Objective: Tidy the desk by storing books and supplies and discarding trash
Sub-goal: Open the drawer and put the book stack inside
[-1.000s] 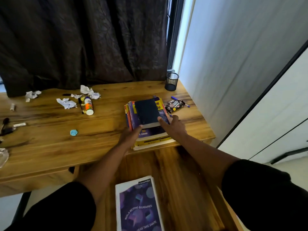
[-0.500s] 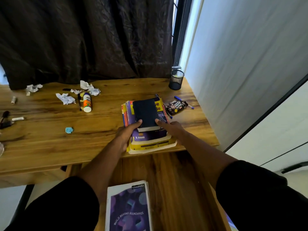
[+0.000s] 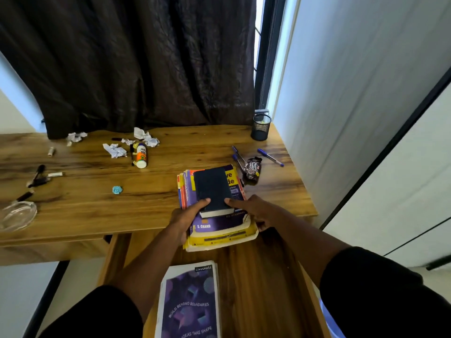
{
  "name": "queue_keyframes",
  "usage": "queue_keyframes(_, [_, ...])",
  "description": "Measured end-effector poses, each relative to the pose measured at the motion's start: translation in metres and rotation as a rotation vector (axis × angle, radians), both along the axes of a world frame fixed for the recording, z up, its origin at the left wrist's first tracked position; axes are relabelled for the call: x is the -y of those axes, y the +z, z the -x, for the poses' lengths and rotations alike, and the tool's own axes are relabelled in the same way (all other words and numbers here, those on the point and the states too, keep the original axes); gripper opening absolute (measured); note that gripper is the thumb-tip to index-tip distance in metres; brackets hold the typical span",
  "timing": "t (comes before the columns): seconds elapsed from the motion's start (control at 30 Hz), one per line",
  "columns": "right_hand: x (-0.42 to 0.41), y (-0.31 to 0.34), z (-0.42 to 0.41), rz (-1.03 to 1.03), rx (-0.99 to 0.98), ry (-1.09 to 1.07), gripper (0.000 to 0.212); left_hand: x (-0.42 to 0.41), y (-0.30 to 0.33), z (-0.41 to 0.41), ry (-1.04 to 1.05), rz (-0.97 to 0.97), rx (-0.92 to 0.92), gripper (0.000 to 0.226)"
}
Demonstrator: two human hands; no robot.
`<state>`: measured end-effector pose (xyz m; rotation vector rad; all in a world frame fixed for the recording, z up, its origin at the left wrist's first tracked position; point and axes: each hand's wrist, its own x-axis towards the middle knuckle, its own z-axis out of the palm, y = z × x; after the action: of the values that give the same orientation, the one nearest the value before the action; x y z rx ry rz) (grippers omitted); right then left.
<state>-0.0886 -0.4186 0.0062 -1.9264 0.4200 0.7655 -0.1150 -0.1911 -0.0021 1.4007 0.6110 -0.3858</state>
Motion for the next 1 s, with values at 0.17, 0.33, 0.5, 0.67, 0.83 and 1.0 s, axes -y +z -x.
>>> queue_keyframes(0.17, [-0.001, 0.011, 0.027, 0.032, -0.112, -0.009, 0.130, -0.001, 0.001, 0.026, 0.027, 0.009, 0.001, 0.065])
queue_keyframes(0.33, [-0.005, -0.014, 0.042, -0.175, 0.044, -0.152, 0.134, 0.003, -0.004, 0.047, 0.019, 0.115, -0.007, 0.055])
queue_keyframes(0.5, [-0.007, -0.025, 0.051, -0.221, 0.094, -0.140, 0.124, 0.001, -0.013, 0.062, 0.049, 0.169, 0.014, 0.049])
queue_keyframes(0.67, [-0.007, -0.023, 0.040, -0.201, 0.148, -0.025, 0.111, -0.003, -0.017, 0.068, 0.047, 0.230, 0.053, 0.047])
queue_keyframes(0.83, [-0.013, 0.008, 0.046, -0.261, 0.308, 0.080, 0.071, -0.001, -0.015, 0.072, 0.054, 0.257, 0.074, 0.048])
queue_keyframes(1.0, [-0.013, 0.011, 0.050, -0.355, 0.420, 0.016, 0.076, -0.013, -0.005, 0.063, 0.025, 0.215, 0.167, 0.063])
